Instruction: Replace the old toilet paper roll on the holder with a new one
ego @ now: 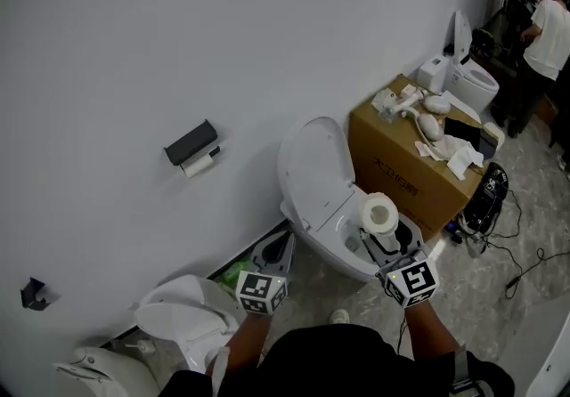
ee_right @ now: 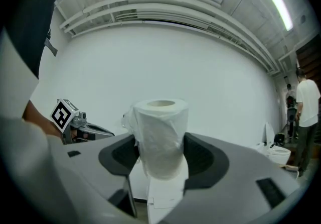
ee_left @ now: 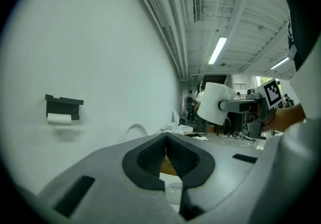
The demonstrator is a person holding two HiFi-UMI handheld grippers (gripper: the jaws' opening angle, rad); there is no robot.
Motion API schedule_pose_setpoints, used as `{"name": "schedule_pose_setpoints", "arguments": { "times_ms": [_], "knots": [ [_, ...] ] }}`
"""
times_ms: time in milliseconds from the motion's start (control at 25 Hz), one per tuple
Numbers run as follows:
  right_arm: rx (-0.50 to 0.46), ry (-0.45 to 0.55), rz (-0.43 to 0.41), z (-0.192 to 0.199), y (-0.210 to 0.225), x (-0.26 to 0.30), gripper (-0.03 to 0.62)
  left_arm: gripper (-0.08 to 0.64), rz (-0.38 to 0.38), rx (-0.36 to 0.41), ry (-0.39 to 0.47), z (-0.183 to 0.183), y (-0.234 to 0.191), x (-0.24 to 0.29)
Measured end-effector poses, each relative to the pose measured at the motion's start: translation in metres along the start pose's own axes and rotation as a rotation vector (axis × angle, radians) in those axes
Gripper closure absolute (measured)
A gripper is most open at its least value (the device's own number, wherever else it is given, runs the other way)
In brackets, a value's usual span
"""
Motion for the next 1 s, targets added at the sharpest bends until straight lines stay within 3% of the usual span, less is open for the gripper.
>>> {"name": "schedule_pose_setpoints", "arguments": {
  "times_ms": [440,1000],
  "knots": [
    [0.026,-0.029,-0.167,0.009,0.023,0.061,0.333,0.554,-0.174,-0.020,-0.057,0.013,-0.018,0.010],
    [0.024,-0.084,-0.322,0.013,-0.025,0.160,0.332,0.554,-0.334,-0.035,-0.080,0.029,-0.105,-0.017]
  ]
}}
Point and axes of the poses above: the fingertips, and each gripper's own axes: x forward along the fingers, y to its right, z out of its underside, the point moved 8 cm from there along -x, backward along the fingers, and after that the axes turned 14 degrees about x, right-handed, at the moved point
